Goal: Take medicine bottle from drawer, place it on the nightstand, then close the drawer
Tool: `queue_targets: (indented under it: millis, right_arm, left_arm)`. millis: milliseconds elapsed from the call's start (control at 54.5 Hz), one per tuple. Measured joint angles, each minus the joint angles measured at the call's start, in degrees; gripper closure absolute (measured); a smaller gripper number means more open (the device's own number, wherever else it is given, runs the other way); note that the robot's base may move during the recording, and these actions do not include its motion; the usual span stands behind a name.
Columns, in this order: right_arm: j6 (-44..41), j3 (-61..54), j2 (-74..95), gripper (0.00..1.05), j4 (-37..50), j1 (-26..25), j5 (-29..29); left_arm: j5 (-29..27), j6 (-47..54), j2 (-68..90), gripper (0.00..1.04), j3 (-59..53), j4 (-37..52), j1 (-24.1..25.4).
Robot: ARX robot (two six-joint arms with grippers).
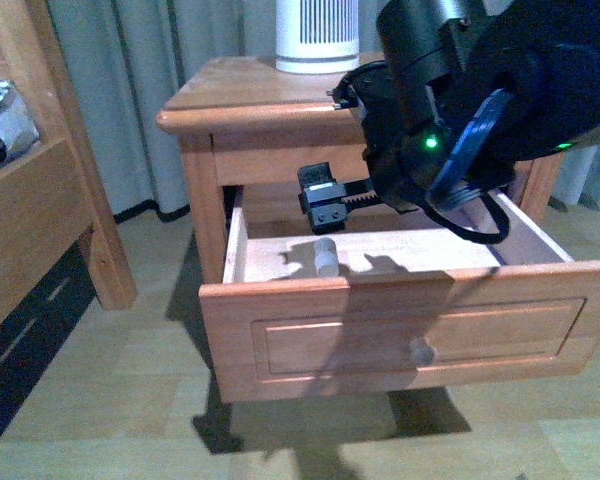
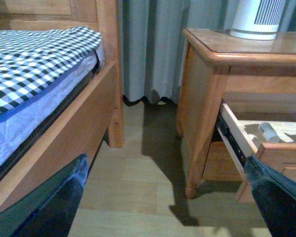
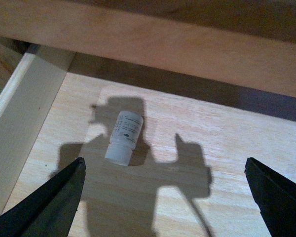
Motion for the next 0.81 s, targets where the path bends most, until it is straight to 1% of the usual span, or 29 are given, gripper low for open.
queue_targets:
  millis: [110, 422, 807]
  right_arm:
    - [0.6, 4.3, 4.6, 0.07, -0.6, 1.0, 1.1]
    - [1.3, 13.7, 14.4, 0.07, -1.6, 2.9, 2.1]
    - [2.7, 23.2, 22.8, 0.07, -4.4, 3.1, 2.3]
  left_arm:
    - [0.0, 0.0, 0.0, 0.07, 0.0, 0.0, 0.0]
    - [0.0, 0.0, 0.0, 0.07, 0.0, 0.0, 0.0]
    - [0.0, 0.0, 0.0, 0.07, 0.0, 0.0, 0.0]
